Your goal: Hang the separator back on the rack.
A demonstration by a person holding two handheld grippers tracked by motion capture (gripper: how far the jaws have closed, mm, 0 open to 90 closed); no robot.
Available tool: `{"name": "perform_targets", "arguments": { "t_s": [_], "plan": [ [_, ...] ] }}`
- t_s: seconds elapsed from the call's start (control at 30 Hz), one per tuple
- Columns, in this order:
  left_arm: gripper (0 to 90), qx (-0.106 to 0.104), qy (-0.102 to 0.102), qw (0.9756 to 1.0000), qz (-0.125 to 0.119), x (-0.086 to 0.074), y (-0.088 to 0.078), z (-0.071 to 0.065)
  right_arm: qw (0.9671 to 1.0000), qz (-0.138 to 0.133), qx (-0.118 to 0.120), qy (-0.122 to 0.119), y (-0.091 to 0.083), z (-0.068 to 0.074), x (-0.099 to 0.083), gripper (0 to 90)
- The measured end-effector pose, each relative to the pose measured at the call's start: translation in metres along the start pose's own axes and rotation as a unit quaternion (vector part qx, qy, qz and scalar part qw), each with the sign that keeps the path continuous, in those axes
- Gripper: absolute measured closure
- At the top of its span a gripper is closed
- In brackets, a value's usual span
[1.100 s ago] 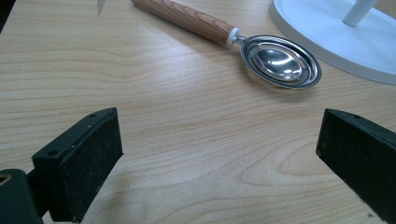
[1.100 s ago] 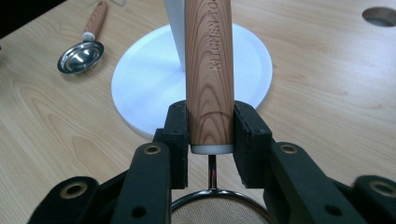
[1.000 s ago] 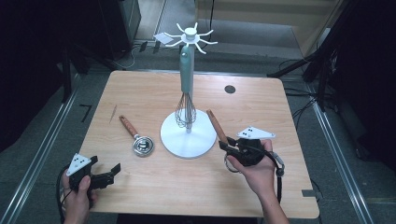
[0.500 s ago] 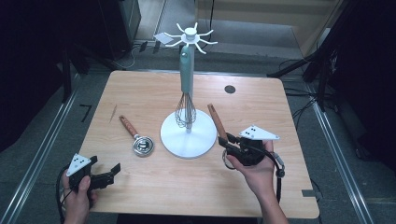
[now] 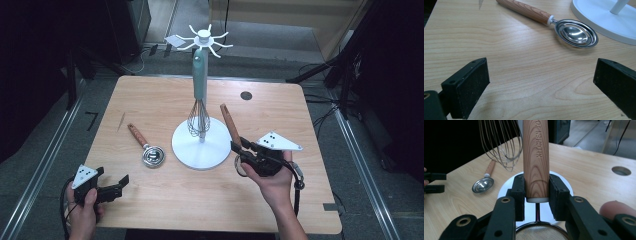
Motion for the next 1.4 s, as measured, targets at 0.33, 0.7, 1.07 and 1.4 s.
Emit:
{"name": "perform_targets", "arguments": {
  "t_s": [0.33,0.7,1.07,1.4],
  "plan": [
    [0.6,-0.002,0.0,1.0,0.002,0.0,0.0,0.0,0.9988,-0.047,0.004,-0.016,-0.004,0.011,0.021,70.8],
    [0.6,-0.001,-0.001,1.0,0.003,0.0,0.0,0.001,0.9959,-0.083,-0.005,-0.035,-0.007,0.012,0.033,70.8],
    [0.6,0.001,-0.002,1.0,0.003,0.0,0.001,0.0,0.9947,-0.096,-0.004,-0.037,-0.012,0.012,0.041,70.8],
    [0.6,0.001,-0.003,1.0,0.002,0.0,0.001,0.0,0.9928,-0.113,-0.004,-0.04,-0.014,0.015,0.049,70.8]
  ]
}}
Point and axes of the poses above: each handheld gripper's, and its own axes: y roughly forward along the jaws, x roughly out of its top, z roughly to its left, the point moved 5 cm from there along y, roughly forward along the jaws, and after that the axes turned 1 degree about -x, right-handed, at the moved point
